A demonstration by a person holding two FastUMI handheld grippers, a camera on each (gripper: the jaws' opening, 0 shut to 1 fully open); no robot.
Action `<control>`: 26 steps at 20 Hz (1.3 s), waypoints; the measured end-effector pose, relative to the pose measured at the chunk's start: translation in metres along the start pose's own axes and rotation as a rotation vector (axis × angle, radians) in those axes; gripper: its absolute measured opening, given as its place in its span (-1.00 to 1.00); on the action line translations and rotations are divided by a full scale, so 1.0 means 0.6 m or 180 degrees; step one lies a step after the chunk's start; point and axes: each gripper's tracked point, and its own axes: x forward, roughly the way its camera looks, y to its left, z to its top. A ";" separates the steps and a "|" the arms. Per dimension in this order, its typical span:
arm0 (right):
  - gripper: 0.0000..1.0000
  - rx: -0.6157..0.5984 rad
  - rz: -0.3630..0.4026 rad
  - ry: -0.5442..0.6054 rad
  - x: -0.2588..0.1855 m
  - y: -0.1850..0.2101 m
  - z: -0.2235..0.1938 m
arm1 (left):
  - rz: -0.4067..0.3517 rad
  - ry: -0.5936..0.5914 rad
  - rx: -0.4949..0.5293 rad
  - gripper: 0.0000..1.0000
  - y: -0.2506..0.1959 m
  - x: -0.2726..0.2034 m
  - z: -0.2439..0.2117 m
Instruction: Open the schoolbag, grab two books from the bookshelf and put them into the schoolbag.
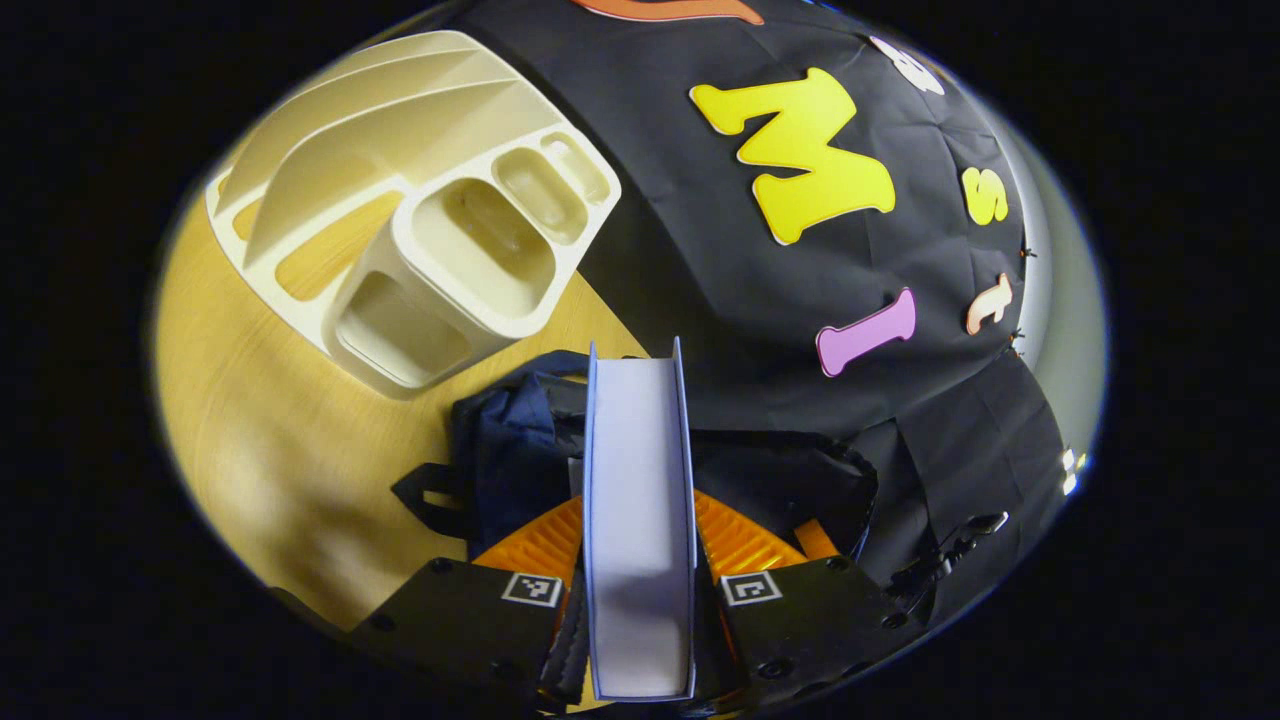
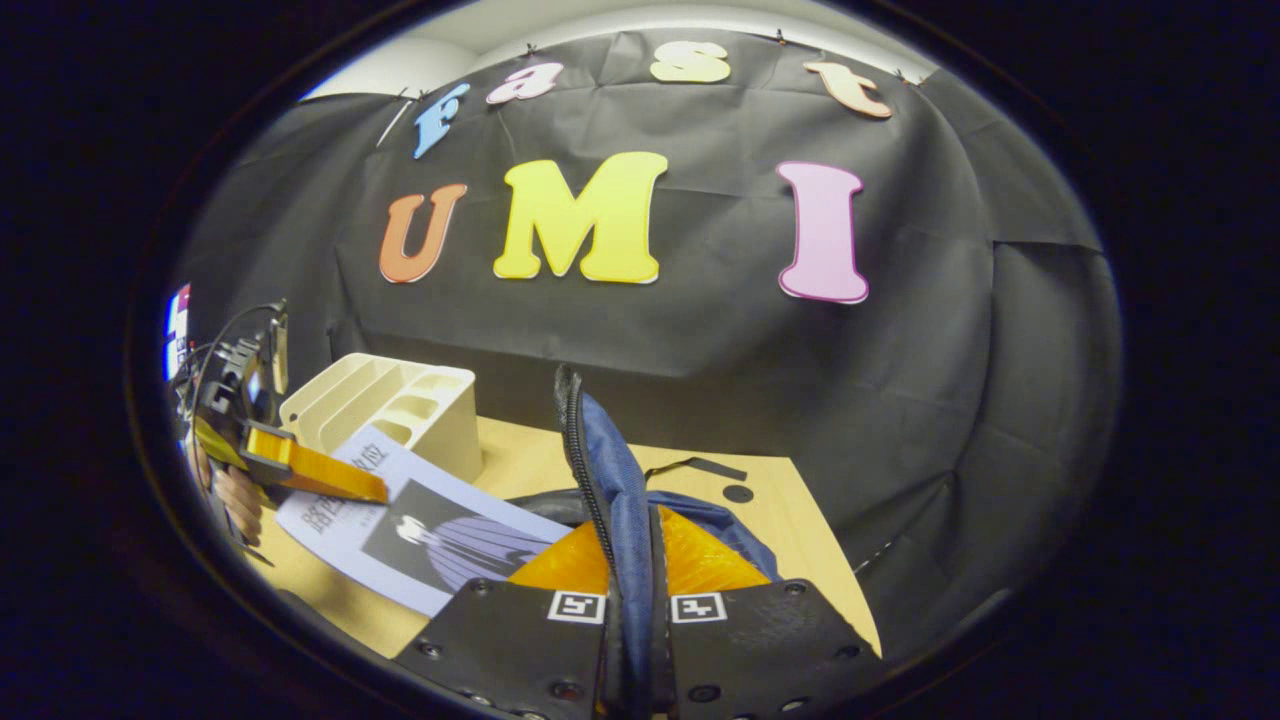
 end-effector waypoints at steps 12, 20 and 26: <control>-0.82 -0.0023 0.0100 -0.0197 -0.010 0.014 0.034 | 0.0038 -0.0487 0.0048 -0.12 -0.004 0.117 -0.045; -0.82 -0.0091 0.0165 -0.0258 -0.007 0.010 0.048 | -0.0091 -0.0419 -0.0006 -0.12 -0.041 0.228 -0.099; -0.81 -0.0142 0.0099 -0.0282 -0.008 -0.017 0.046 | -0.0112 -0.0495 0.0001 -0.11 -0.054 0.271 -0.120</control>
